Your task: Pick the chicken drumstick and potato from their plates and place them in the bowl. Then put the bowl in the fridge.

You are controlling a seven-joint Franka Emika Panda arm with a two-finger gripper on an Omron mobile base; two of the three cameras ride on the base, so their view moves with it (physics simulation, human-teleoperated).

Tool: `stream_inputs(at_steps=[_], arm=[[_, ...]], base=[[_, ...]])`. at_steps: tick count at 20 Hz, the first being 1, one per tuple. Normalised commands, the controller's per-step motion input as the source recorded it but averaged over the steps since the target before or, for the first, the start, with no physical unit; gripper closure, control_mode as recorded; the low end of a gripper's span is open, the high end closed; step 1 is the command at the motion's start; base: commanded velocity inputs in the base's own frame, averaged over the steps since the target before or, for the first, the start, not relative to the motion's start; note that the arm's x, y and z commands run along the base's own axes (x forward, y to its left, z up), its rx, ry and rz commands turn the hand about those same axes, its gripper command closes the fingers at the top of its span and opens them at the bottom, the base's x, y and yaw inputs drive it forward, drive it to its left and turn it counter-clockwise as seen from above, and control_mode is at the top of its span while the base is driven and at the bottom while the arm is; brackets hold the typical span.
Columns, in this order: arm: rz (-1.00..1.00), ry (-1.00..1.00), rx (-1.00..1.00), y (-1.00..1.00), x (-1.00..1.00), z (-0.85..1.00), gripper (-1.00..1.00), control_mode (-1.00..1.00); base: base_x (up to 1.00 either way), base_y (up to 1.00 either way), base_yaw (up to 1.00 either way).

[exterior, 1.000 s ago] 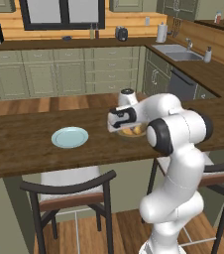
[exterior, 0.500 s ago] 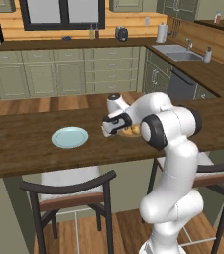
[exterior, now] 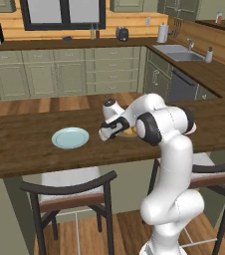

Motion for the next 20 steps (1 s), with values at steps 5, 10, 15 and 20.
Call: stream_inputs(at_steps=[5, 10, 15, 20], arm=[[0.02, 0.0, 0.0, -0.21, 0.02, -0.26, 1.0, -1.0], [0.03, 0.0, 0.0, -0.47, -0.15, -0.16, 1.0, -1.0], [0.06, -0.02, 0.01, -0.21, -0.39, 0.14, 1.0, -1.0], [0.23, -0.12, 0.08, 0.07, -0.9, 0.98, 1.0, -1.0]], base=[[0.0, 0.0, 0.0], [0.0, 0.0, 0.0], [0.0, 0.0, 0.0], [0.0, 0.0, 0.0]])
